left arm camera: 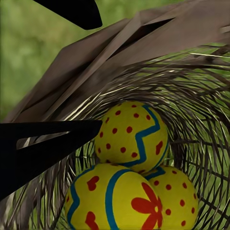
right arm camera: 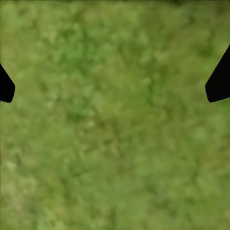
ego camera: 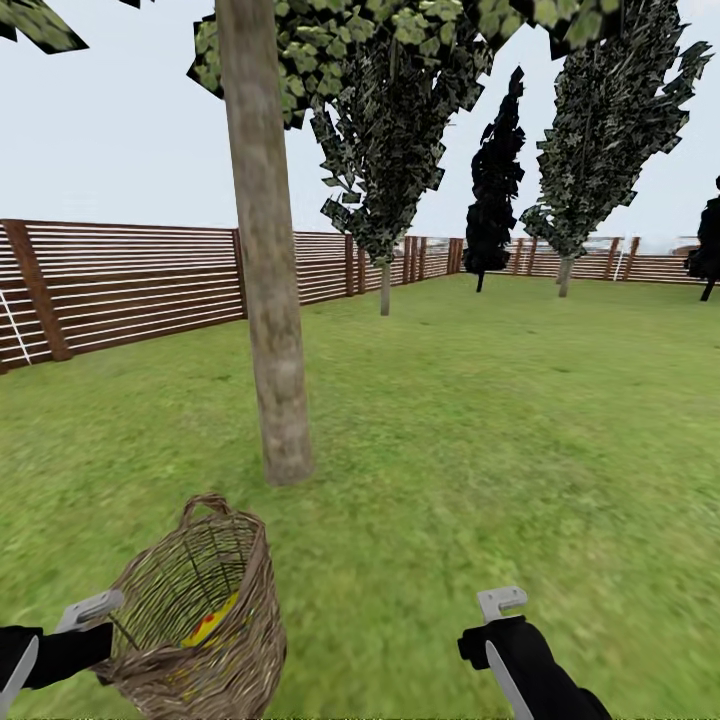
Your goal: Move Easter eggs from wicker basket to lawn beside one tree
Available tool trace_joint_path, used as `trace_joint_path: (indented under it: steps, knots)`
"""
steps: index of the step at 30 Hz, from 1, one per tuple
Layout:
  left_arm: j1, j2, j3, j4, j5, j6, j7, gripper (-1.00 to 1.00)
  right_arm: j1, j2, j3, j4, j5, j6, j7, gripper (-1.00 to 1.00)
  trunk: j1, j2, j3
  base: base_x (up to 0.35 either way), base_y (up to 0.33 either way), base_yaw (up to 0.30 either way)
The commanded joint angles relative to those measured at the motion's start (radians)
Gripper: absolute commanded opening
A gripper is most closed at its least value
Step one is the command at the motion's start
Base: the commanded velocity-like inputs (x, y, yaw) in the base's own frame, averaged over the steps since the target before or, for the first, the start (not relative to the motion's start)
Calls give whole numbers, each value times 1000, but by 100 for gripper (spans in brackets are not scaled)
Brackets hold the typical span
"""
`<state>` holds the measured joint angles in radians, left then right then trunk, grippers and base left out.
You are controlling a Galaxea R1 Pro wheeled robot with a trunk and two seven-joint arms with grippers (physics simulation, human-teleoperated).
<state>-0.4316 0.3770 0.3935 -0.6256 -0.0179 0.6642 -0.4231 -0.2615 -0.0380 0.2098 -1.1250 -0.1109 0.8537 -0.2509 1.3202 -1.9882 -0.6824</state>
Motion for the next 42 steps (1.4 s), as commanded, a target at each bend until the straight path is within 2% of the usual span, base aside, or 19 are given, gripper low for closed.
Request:
trace_joint_path:
  steps: [1, 31, 37, 42]
  knots:
    - [-1, -3, 5, -2, 7, 8, -5, -100, -1, -1, 4, -1, -10, 3, -10, 100, 4, -8, -4, 0, 0, 0]
    - [-1, -9, 5, -2, 7, 8, -5, -100, -1, 0, 5, 0, -9, 4, -13, 100, 119, -218, -98, 0, 0, 0]
    - [-2, -12, 5, -3, 7, 8, -5, -100, -1, -1, 5, 0, -9, 4, -13, 100, 119, -218, -98, 0, 0, 0]
    - [-2, -13, 5, -2, 7, 8, -5, -100, -1, -1, 5, 0, -9, 4, -13, 100, 138, -253, -114, 0, 0, 0]
